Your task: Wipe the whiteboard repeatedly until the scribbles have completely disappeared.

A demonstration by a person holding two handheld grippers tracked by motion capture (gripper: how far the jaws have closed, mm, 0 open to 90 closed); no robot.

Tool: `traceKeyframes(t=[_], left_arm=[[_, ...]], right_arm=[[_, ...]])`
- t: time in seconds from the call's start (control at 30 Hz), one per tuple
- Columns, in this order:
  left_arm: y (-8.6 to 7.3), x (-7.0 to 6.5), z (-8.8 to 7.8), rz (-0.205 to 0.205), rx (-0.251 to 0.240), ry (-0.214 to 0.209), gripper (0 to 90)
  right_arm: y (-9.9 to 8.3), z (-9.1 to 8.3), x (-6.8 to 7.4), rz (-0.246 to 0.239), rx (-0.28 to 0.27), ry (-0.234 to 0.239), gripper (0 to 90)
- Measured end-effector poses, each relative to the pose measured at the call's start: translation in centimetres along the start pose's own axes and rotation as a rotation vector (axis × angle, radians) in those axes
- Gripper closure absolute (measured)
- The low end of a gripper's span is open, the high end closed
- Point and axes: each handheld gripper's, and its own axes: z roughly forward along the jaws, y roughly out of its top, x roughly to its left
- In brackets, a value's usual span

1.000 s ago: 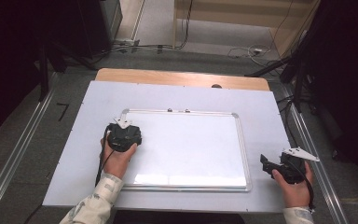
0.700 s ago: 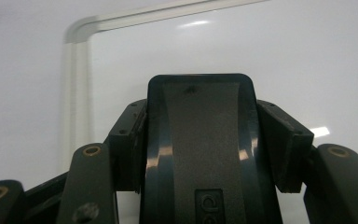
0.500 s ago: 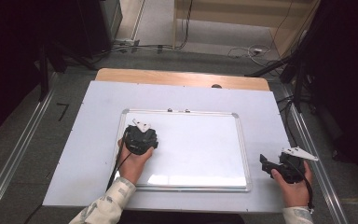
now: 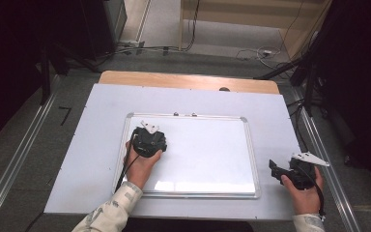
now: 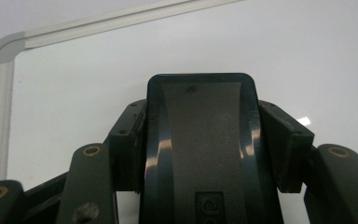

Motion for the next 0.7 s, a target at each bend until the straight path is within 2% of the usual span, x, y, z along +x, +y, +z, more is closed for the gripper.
traceKeyframes(t=[0.47, 0.57, 0.7], left_arm=[[2.6, 4.8, 2.6, -0.095, 0.008, 0.081, 41.0], [2.8, 5.5, 2.8, -0.098, 0.007, 0.082, 40.9], [2.8, 5.6, 2.8, -0.095, 0.006, 0.079, 41.0]], right_arm=[[0.0, 0.1, 0.0, 0.0, 0.004, -0.002, 16.8], [-0.1, 0.1, -0.1, 0.001, 0.006, -0.004, 16.8], [-0.1, 0.1, -0.2, 0.002, 0.004, -0.002, 16.8]])
